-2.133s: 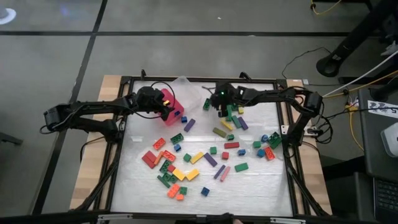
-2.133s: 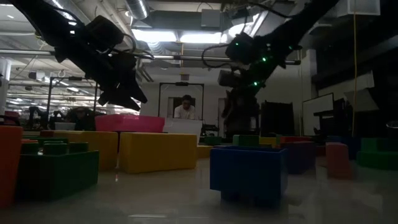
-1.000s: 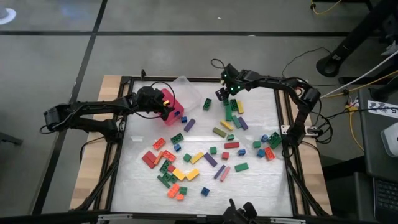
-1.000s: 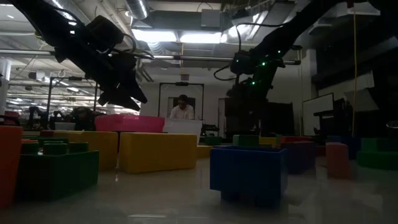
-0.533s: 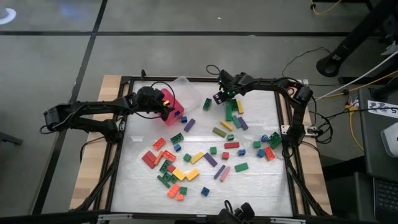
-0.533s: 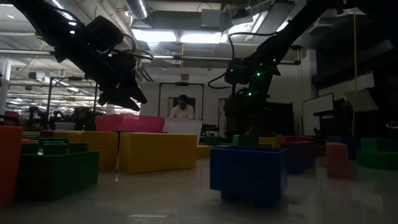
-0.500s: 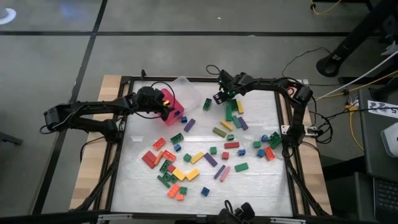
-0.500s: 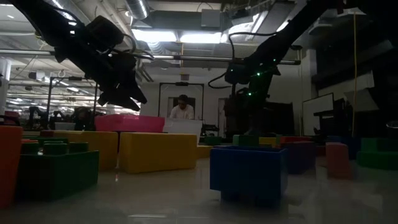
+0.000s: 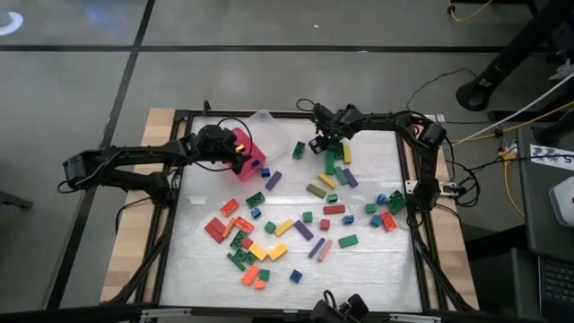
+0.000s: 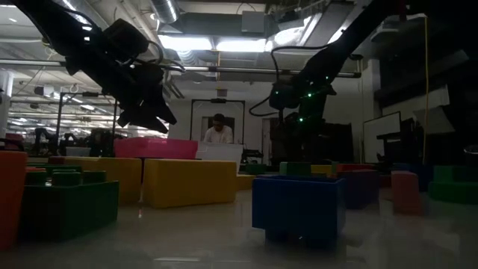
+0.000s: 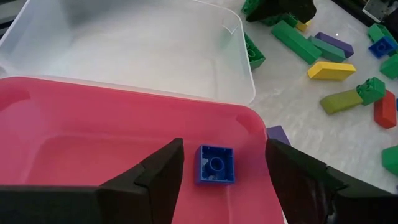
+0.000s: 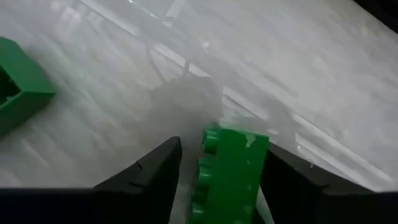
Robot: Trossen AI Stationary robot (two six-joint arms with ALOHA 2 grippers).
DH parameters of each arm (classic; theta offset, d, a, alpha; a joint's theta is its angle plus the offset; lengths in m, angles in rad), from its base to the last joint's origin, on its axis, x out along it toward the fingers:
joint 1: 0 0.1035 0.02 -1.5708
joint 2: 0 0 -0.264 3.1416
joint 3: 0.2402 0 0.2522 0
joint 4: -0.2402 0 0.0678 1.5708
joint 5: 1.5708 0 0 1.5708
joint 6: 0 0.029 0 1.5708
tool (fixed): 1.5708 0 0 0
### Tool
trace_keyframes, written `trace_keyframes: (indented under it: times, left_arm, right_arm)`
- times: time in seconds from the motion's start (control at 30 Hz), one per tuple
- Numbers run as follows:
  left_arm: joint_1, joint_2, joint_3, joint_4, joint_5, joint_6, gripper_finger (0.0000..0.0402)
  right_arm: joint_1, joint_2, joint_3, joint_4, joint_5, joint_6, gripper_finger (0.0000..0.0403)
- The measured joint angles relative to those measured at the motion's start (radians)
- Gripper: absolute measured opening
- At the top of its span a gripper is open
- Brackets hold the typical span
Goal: Sort blocks by size
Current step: Put the big green game piece into the white bin
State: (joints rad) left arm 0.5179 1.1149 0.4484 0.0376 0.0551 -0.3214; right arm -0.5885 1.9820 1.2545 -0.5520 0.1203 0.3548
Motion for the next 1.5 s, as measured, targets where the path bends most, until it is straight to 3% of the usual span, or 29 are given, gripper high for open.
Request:
trace_keyframes:
  times: [0.23,0.57,0.8,1.1,1.5]
  left_arm:
    - [0.000,0.000,0.000,0.000,0.000,0.000,0.0214]
    - [0.000,0.000,0.000,0.001,0.000,0.000,0.0214]
    - [0.000,0.000,0.000,0.001,0.000,0.000,0.0214]
    - [-0.001,-0.002,0.000,0.031,0.000,0.055,0.0214]
    - [-0.115,-0.055,0.029,0.015,0.009,0.174,0.0214]
  right_arm:
    - [0.001,0.006,0.018,0.002,-0.026,-0.070,0.0089]
    - [-0.001,0.014,0.201,-0.023,-0.084,-0.125,0.0089]
    - [0.022,0.014,0.350,-0.030,-0.206,-0.127,0.0092]
    - [0.122,0.030,0.382,0.211,-0.341,-0.225,0.0094]
    - [0.192,0.110,0.382,0.435,-0.311,-0.335,0.0096]
